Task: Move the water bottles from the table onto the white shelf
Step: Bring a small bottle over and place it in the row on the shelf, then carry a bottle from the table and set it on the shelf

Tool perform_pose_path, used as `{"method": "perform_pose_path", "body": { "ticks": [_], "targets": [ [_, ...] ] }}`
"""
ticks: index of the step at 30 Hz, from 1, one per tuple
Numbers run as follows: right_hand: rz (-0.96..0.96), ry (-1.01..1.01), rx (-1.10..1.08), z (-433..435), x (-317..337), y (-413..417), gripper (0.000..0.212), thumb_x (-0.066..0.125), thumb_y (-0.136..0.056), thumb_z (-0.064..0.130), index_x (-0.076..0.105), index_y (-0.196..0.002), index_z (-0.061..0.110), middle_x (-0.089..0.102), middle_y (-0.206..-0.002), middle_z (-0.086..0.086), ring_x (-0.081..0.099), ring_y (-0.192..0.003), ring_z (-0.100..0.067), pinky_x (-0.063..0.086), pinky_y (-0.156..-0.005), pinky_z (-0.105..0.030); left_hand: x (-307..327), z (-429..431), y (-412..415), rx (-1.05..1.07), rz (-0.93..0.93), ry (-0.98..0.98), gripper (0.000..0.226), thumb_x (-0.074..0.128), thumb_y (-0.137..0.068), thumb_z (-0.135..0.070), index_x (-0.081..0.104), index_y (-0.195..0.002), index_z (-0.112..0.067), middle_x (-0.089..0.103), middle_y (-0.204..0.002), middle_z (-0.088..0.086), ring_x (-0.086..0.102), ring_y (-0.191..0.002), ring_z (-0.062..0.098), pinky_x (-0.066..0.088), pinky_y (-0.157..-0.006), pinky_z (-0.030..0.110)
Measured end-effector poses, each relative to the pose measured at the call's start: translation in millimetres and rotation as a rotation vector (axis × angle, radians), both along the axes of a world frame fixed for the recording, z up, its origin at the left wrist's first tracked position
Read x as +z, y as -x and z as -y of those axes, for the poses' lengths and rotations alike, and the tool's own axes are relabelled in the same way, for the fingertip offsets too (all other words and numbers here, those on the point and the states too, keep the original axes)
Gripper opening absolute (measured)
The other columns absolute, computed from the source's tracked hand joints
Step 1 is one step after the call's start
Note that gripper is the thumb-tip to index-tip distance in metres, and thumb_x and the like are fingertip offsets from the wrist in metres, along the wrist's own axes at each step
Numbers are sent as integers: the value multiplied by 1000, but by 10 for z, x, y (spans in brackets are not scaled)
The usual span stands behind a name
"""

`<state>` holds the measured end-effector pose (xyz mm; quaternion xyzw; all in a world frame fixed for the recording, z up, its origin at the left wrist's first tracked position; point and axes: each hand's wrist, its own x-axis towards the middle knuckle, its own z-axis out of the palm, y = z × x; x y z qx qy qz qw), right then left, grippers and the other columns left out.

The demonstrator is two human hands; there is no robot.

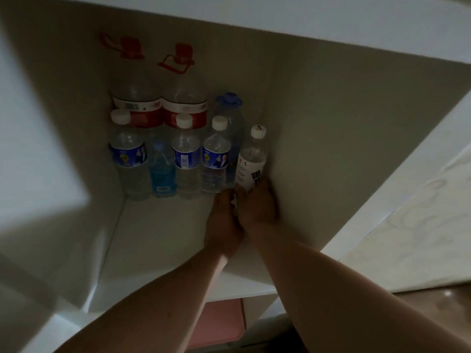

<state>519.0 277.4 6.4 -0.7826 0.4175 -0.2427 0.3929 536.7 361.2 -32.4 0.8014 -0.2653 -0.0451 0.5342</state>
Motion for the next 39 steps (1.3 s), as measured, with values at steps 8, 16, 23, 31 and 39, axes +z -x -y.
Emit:
{"method": "perform_pose_path", "body": {
  "ticks": [8,16,23,31,39],
  "targets": [
    [45,-49,98,64,-187,-115,45,60,-106,16,54,-150,19,66,-145,-7,63,-133,-29,45,-98,-27,148,0,48,-1,-219,43,71,54,-93,-59,48,-155,-26,63,-144,4,63,-117,16,44,-103,30],
    [35,-59,144,123,-282,-139,40,56,-106,18,57,-146,20,68,-140,-7,65,-129,-30,48,-95,-29,99,22,29,20,-130,-54,71,59,-91,-55,45,-154,-27,59,-144,5,65,-123,27,51,-105,38],
    [49,-262,102,73,-416,30,70,64,-106,18,28,-165,16,62,-142,-10,61,-134,-30,47,-114,-40,-29,89,5,46,-22,-115,50,58,-107,-25,43,-154,-20,44,-154,5,65,-119,28,55,-100,47],
    [-288,-55,296,-263,-226,747,36,44,-112,32,60,-142,19,64,-140,-7,66,-122,-26,51,-104,-34,26,-309,402,-112,193,-320,34,66,-92,-14,60,-124,-22,59,-117,-1,62,-105,21,52,-90,35],
    [-138,-94,364,-564,512,2073,24,46,-111,38,63,-106,22,69,-99,5,66,-90,-11,51,-75,-30,957,-679,1567,-195,-100,-83,27,33,-79,-48,45,-78,-24,58,-72,-2,56,-71,19,51,-71,55]
  ]
}}
